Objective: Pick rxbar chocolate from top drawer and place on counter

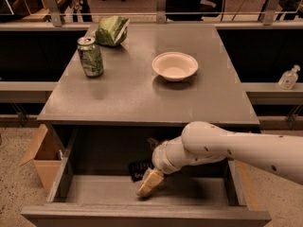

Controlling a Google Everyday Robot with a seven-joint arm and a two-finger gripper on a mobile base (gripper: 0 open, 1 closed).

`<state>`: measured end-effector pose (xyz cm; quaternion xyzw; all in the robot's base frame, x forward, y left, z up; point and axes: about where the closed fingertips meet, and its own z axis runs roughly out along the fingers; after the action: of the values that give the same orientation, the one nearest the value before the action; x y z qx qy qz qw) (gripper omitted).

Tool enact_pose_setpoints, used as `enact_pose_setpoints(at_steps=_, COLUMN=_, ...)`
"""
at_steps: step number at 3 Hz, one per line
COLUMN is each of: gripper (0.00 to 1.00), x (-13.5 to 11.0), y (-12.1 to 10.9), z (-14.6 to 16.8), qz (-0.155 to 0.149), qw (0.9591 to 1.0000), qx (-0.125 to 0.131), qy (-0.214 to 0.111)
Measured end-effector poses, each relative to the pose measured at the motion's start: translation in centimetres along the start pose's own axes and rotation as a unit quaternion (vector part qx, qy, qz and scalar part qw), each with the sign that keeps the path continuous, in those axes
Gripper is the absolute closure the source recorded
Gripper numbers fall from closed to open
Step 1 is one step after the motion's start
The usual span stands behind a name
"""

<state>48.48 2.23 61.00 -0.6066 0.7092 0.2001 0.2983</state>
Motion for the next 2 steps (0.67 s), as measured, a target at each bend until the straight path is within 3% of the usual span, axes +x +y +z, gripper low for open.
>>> enact_pose_setpoints(at_steps=1, gripper=0.00, x=-1.1, y=0.4, z=0.2, qz=-0.009, qw=0.9998, qx=-0.002, qy=0.015)
enact_pose_setpoints(at_steps=2, gripper=0.18, x=-2.5, y=1.0, z=-0.1, qz=-0.018, qw=0.9994, qx=-0.001, qy=0.028)
